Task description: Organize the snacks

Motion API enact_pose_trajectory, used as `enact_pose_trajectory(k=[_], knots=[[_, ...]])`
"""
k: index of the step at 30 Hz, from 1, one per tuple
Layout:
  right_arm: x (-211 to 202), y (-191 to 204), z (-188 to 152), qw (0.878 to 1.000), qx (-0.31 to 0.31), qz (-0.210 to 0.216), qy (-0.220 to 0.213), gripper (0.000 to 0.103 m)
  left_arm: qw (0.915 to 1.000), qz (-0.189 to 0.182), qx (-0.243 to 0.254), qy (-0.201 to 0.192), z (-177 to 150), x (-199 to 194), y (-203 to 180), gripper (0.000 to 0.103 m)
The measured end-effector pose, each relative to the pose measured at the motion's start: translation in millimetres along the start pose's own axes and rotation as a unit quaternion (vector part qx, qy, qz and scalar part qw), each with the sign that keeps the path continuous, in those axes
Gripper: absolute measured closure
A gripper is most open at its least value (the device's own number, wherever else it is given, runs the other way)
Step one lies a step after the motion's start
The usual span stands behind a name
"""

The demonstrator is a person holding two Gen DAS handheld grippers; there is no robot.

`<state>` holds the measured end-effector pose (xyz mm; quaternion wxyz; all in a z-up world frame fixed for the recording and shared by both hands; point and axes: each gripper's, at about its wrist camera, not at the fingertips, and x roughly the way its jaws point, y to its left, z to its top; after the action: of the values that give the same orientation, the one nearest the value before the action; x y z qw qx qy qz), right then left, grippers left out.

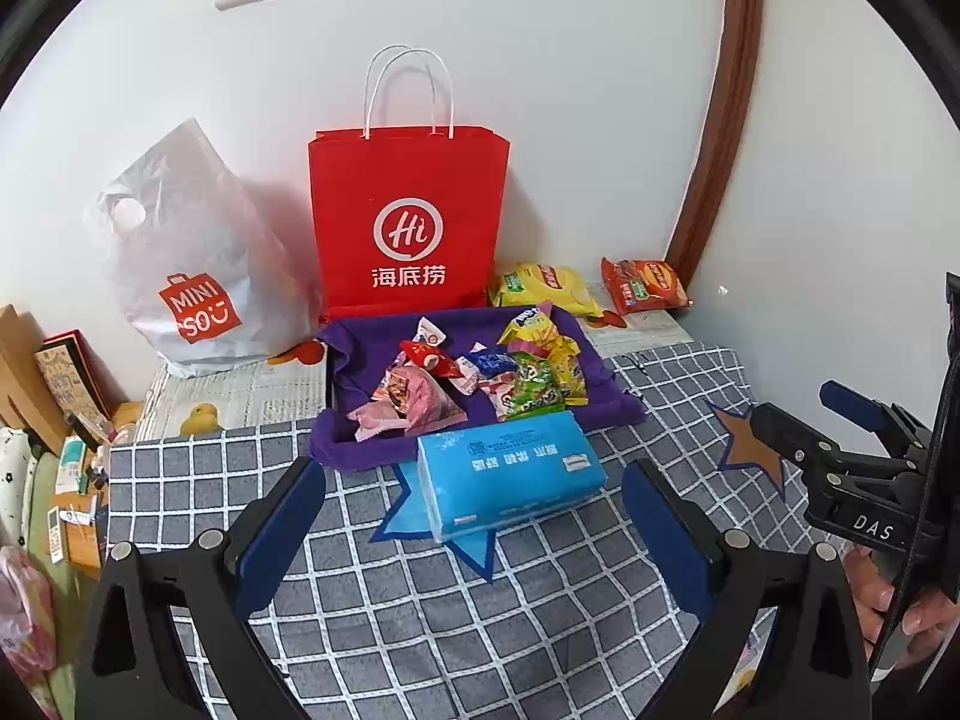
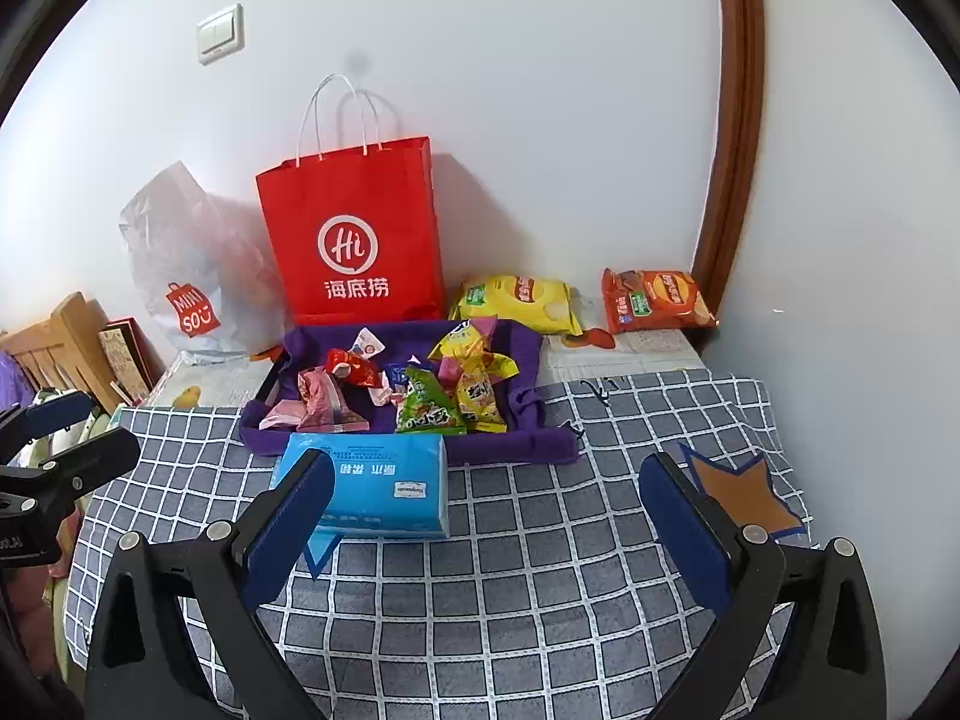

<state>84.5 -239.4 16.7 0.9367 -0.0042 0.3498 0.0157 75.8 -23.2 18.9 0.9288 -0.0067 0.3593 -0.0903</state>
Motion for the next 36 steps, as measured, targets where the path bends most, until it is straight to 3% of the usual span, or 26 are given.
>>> enact_pose_trajectory(k=[36], knots=[[-26,9,-7,1.000,-0.007,0.001,-0.018,0.002,1.0000,0.005,-0.005,-0.007,-4,-13,2,0.003]])
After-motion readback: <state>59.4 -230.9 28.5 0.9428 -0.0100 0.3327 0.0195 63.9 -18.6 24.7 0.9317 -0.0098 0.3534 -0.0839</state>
